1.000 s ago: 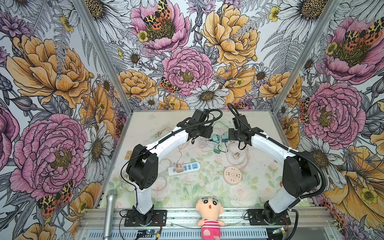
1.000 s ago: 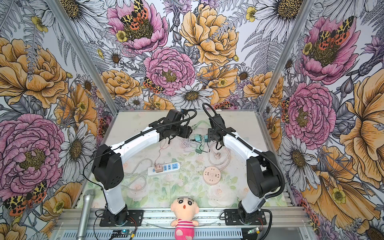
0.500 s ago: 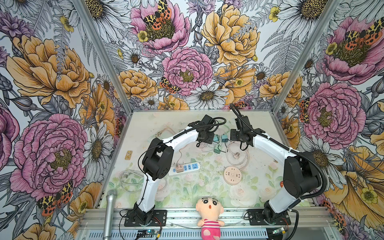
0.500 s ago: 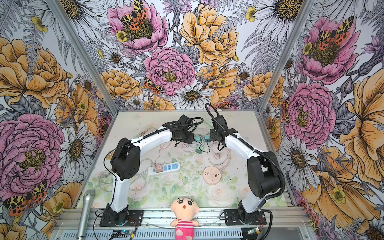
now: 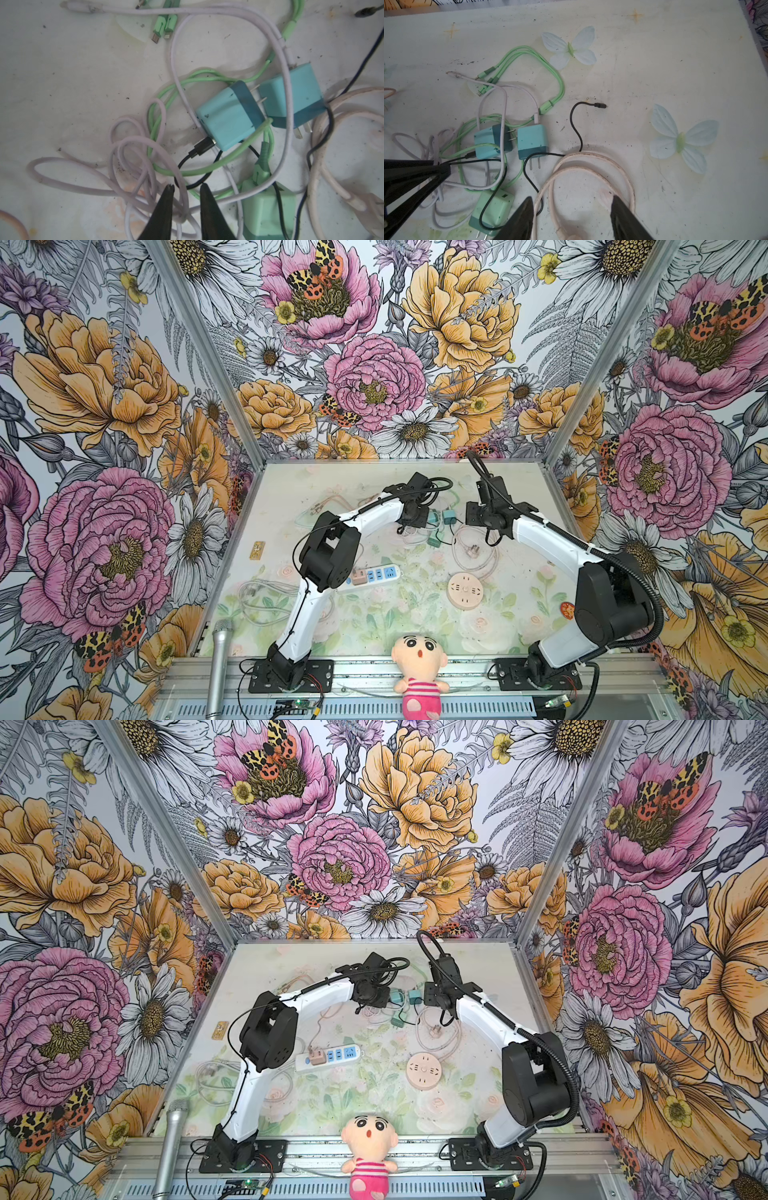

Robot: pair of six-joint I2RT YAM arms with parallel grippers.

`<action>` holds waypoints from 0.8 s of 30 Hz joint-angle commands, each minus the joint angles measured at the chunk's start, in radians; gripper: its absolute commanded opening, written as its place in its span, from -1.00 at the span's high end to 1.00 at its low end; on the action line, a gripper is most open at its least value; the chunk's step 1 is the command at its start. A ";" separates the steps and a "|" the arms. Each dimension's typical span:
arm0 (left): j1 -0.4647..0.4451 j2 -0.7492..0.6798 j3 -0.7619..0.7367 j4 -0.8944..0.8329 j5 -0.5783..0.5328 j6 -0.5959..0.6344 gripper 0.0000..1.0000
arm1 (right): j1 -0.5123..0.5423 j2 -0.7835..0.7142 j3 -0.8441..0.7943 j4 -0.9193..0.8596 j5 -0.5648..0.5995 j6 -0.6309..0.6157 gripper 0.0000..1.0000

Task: Insert the plug
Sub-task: 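Lower the left gripper and close it on the lavender cable coil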

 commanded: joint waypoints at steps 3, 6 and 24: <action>0.013 0.002 0.032 -0.017 -0.041 -0.007 0.87 | -0.009 -0.041 -0.021 0.027 -0.002 -0.003 -0.21; 0.013 -0.027 0.029 -0.016 -0.041 0.010 0.97 | -0.012 -0.045 -0.026 0.027 0.001 -0.003 -0.21; -0.017 -0.192 0.081 -0.058 -0.033 0.060 1.00 | -0.018 -0.057 -0.056 0.035 -0.004 0.006 -0.20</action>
